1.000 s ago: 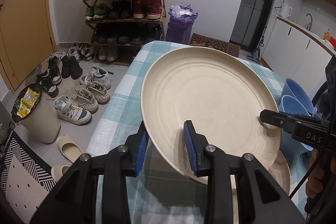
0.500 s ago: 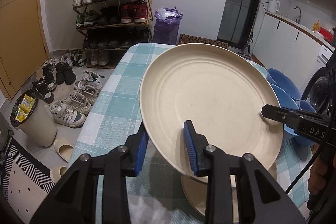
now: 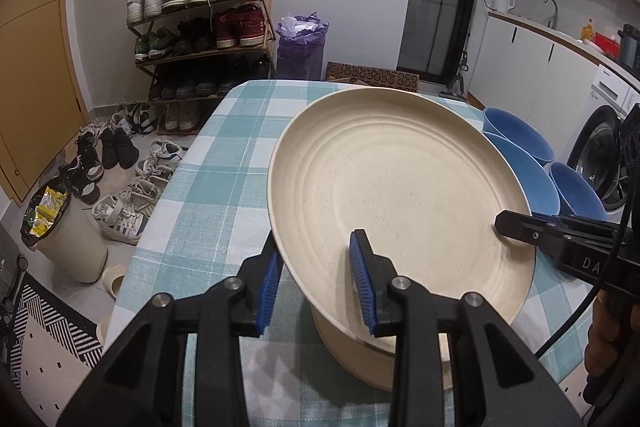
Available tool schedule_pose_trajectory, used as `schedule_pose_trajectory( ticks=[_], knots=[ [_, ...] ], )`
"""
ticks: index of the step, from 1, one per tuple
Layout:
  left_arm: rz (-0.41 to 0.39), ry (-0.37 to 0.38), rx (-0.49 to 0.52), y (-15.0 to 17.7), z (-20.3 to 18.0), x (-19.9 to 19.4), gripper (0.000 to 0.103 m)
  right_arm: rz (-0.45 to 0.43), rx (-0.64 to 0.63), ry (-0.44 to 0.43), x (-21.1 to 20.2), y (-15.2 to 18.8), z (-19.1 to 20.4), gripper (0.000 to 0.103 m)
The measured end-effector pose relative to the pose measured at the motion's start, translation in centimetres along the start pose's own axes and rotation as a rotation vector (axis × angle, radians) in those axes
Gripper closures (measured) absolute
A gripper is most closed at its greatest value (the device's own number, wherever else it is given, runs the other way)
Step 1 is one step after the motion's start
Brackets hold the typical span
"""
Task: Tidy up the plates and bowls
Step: 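Lift the beige plate with both grippers and carry it over the plate stack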
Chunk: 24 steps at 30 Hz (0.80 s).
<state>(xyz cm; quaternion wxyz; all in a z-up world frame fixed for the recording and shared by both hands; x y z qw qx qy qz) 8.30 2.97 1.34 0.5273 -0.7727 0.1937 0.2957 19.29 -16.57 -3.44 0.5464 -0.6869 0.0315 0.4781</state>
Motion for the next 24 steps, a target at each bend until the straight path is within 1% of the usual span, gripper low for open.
schedule_pose_trajectory(
  ticks=[12, 24],
  knots=[
    [0.029, -0.004, 0.026, 1.9, -0.3, 0.2, 0.071, 0.014, 0.012, 0.014, -0.9, 3.1, 0.2, 0.086],
    [0.066, -0.024, 0.028, 3.6, 0.0, 1.3, 0.071, 0.034, 0.013, 0.011, -0.1, 4.6, 0.7, 0.086]
  ],
)
Point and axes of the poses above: each gripper's, at about its wrist camera, not at the fingertips, and x roughly the way its jaws point, z to its left, y to its underside, the point moved 1 cm from there along x, roughly the way its jaws point, and after that the axes turned 14 degrees about -x, right-handed, at the moved point
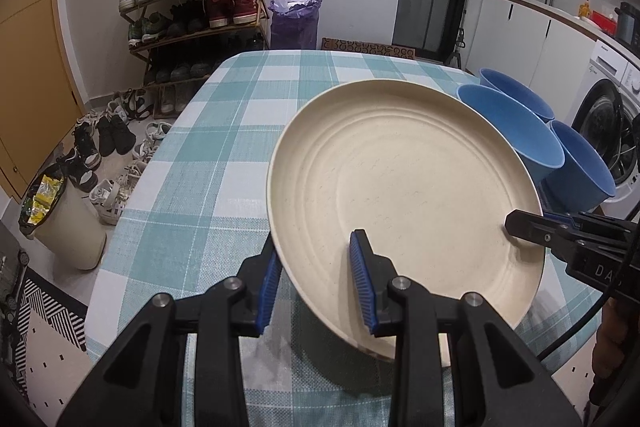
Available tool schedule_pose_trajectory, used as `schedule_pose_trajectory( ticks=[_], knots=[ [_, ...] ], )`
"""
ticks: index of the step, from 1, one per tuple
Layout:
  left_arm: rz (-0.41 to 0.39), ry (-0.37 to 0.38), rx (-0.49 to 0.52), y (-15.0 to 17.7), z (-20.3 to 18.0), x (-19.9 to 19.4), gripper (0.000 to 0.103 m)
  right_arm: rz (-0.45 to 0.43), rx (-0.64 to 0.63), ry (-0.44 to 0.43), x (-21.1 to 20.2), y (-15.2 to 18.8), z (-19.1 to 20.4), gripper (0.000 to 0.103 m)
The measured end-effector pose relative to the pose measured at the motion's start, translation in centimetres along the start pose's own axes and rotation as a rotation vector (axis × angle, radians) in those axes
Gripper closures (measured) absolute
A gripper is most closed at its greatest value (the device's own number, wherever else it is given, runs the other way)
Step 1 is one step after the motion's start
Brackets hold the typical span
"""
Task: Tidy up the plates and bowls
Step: 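Lift the beige plate with both grippers and carry it over the plate stack, then lower the held plate onto the stacked beige plates with both grippers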
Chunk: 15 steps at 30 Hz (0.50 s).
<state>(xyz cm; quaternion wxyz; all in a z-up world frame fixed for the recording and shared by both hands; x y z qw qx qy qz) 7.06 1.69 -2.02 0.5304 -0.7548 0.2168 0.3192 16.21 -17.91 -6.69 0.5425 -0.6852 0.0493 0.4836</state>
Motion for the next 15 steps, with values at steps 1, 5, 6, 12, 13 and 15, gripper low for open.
schedule_pose_trajectory(
  ticks=[1, 5, 6, 12, 13, 15],
  knots=[
    [0.002, -0.002, 0.001, 0.1, 0.0, 0.1, 0.071, 0.002, -0.002, 0.002, 0.1, 0.2, 0.0, 0.086],
    [0.016, -0.002, 0.002, 0.5, 0.0, 0.6, 0.071, 0.012, 0.004, -0.002, 0.7, 0.6, -0.2, 0.086],
    [0.018, -0.002, 0.004, 0.6, -0.1, 0.7, 0.071, 0.014, 0.003, -0.001, 0.8, 0.7, -0.3, 0.086],
    [0.019, -0.006, 0.020, 1.0, -0.7, 0.8, 0.070, 0.017, 0.002, 0.012, 0.7, 1.1, -0.5, 0.086],
    [0.018, -0.009, 0.025, 1.0, -0.8, 0.8, 0.070, 0.018, -0.003, 0.018, 0.7, 1.1, -0.5, 0.086],
    [0.018, -0.011, 0.026, 1.1, -0.8, 0.8, 0.070, 0.022, -0.007, 0.025, 0.8, 1.3, -0.4, 0.086]
  ],
)
Point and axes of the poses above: each gripper's, at about its wrist camera, not at the fingertips, and x roughly the way its jaws point, z to its left, y to its underside, the point moved 1 cm from there along x, roughly the way its jaws point, and after that the axes turned 14 degrees about -x, right-handed, at the moved point
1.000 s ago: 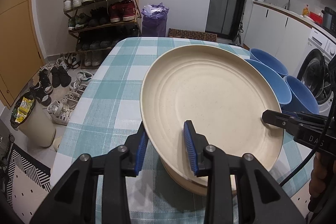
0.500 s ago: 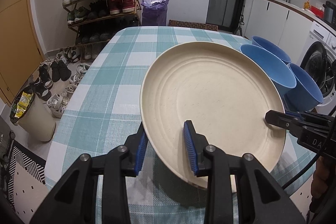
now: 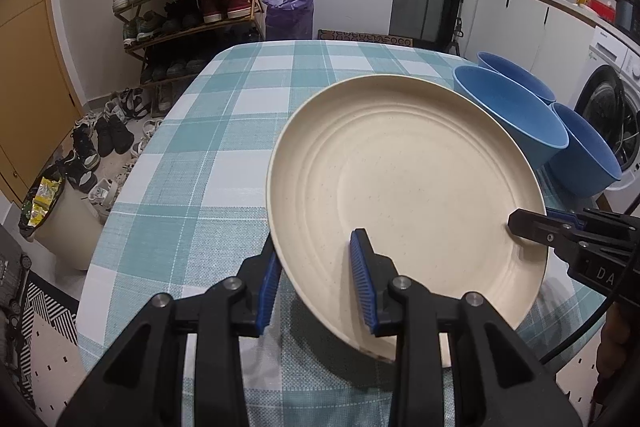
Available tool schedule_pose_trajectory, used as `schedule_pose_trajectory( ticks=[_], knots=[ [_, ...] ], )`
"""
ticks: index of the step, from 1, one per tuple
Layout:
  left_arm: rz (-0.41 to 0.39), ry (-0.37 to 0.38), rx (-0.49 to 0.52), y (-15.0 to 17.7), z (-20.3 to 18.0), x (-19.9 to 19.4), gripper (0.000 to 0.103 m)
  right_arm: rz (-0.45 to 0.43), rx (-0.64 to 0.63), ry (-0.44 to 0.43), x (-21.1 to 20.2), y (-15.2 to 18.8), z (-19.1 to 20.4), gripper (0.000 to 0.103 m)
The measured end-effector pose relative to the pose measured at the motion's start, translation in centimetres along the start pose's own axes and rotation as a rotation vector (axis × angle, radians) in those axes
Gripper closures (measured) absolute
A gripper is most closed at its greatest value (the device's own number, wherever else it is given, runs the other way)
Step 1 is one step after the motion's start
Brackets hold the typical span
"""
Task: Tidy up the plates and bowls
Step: 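Lower the held plate onto the stacked beige plates with both grippers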
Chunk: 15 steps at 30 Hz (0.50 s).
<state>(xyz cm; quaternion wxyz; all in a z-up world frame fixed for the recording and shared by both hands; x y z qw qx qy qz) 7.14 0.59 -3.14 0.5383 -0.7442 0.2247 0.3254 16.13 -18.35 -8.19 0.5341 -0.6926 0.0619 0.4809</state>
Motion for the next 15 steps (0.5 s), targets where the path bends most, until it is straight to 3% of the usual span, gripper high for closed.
schedule_pose_trajectory(
  ticks=[15],
  knots=[
    [0.015, -0.024, 0.006, 0.33, -0.13, 0.98, 0.069, 0.017, -0.017, 0.016, 0.52, 0.31, 0.15, 0.085]
  ],
)
Point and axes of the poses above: each gripper's, at about its wrist camera, not at the fingertips, and x roughly the way its jaws point, z to its left, y to its underside, the point moved 1 cm from there along x, roughly the way its jaws point, and after that the axes turned 14 degrees about -x, right-handed, at the moved point
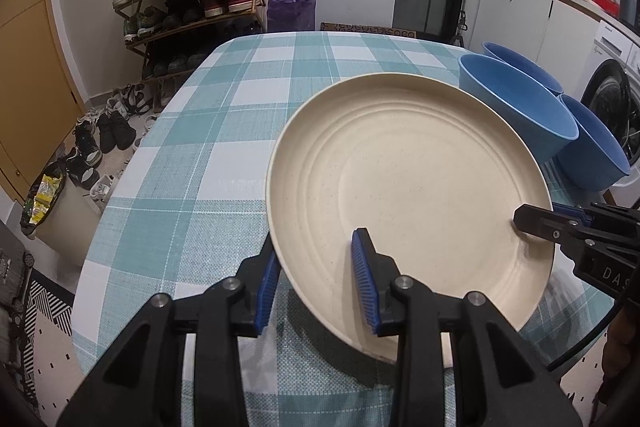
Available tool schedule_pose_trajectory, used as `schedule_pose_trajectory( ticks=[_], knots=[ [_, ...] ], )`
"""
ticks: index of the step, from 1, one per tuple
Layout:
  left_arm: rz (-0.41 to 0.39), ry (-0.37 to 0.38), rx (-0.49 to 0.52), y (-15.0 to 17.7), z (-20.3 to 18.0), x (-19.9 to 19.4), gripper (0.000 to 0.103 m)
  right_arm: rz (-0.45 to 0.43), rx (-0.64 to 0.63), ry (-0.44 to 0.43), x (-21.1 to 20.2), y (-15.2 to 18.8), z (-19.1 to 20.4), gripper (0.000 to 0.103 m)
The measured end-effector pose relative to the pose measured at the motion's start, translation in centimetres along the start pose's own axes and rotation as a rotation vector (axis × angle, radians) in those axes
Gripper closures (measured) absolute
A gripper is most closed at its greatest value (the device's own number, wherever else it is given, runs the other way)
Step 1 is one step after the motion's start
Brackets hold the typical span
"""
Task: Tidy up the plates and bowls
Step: 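Lower the held plate onto the stacked beige plates with both grippers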
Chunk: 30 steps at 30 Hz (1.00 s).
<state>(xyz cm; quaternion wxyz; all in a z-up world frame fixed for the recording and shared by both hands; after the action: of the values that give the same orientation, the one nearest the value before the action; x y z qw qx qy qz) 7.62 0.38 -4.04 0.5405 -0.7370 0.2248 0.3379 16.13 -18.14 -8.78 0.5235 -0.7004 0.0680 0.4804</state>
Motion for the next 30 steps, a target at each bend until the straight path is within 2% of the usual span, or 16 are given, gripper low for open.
schedule_pose_trajectory(
  ticks=[17, 22, 30],
  knots=[
    [-0.007, -0.066, 0.058, 0.4, -0.8, 1.4, 0.065, 0.013, -0.124, 0.114, 0.7, -0.4, 1.6, 0.083],
    [-0.006, -0.080, 0.084, 0.7, -1.2, 1.7, 0.064, 0.034, -0.196, 0.187, 0.8, -0.3, 2.3, 0.079],
    [0.005, -0.060, 0.080, 0.7, -1.0, 1.5, 0.061, 0.042, -0.186, 0.133, 0.5, -0.1, 2.0, 0.075]
  ],
)
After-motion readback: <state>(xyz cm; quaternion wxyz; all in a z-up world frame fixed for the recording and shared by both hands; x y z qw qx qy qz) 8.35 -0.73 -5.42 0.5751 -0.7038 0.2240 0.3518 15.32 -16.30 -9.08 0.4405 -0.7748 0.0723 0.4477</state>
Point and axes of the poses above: each gripper's, at about its wrist camera, not at the fingertips, and x roughly the way its jaws point, z to its left, y to its underside, the point moved 1 cm from there along x, roughly the way its jaws point, and after that the axes turned 14 degrees about -x, right-handed, at the moved point
